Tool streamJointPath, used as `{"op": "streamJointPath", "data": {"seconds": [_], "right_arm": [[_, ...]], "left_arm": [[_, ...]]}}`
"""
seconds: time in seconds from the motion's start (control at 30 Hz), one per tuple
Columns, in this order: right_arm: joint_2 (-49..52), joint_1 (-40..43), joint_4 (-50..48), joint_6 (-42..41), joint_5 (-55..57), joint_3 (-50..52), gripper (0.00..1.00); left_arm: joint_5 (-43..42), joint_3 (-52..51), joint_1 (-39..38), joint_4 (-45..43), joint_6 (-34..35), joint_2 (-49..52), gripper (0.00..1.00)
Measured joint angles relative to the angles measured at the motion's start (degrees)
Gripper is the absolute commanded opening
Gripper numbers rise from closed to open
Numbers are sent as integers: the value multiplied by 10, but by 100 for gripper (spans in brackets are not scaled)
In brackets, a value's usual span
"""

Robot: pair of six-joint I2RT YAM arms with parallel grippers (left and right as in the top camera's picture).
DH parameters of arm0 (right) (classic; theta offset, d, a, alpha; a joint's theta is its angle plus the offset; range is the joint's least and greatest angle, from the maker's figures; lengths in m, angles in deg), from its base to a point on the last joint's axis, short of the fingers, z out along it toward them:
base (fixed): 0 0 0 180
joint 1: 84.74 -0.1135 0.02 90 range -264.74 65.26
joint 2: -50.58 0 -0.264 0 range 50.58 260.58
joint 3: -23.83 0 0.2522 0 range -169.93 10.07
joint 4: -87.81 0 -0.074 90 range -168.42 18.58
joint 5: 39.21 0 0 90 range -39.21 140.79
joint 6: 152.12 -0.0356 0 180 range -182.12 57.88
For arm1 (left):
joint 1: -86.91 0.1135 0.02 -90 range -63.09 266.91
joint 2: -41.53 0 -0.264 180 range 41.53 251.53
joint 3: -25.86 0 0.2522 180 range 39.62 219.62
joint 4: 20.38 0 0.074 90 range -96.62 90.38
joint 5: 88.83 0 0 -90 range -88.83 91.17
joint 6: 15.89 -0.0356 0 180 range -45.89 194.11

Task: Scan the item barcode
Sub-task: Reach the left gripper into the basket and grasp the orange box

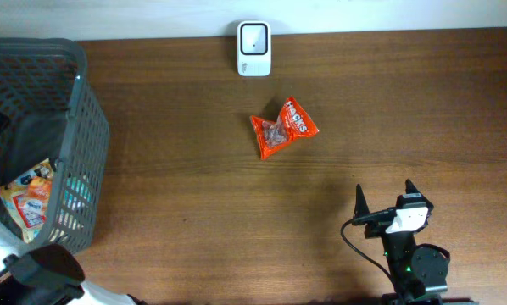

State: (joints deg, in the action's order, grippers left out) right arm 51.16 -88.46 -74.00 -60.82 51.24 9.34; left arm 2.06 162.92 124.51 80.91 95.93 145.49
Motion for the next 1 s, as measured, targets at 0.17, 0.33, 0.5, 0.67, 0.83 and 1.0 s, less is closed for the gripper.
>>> {"op": "streamJointPath", "data": {"seconds": [0.17, 0.33, 0.5, 0.67, 0.83, 1.0], "right_arm": [[0, 0, 0, 0, 0, 0, 98], [0, 0, 0, 0, 0, 0, 99], [0, 0, 0, 0, 0, 0, 99], [0, 0, 0, 0, 0, 0, 99], [0, 0, 0, 0, 0, 0, 99], [0, 0, 0, 0, 0, 0, 98]], "left_arm": [[5, -219, 19, -151, 36, -6, 95], [60, -346, 19, -220, 42, -3, 54], [69, -407, 19, -334, -48, -4, 73], [71, -410, 19, -343, -230, 1, 24], [71, -440, 19, -369, -259, 6, 61], [34, -440, 17, -369, -262, 33, 0]]}}
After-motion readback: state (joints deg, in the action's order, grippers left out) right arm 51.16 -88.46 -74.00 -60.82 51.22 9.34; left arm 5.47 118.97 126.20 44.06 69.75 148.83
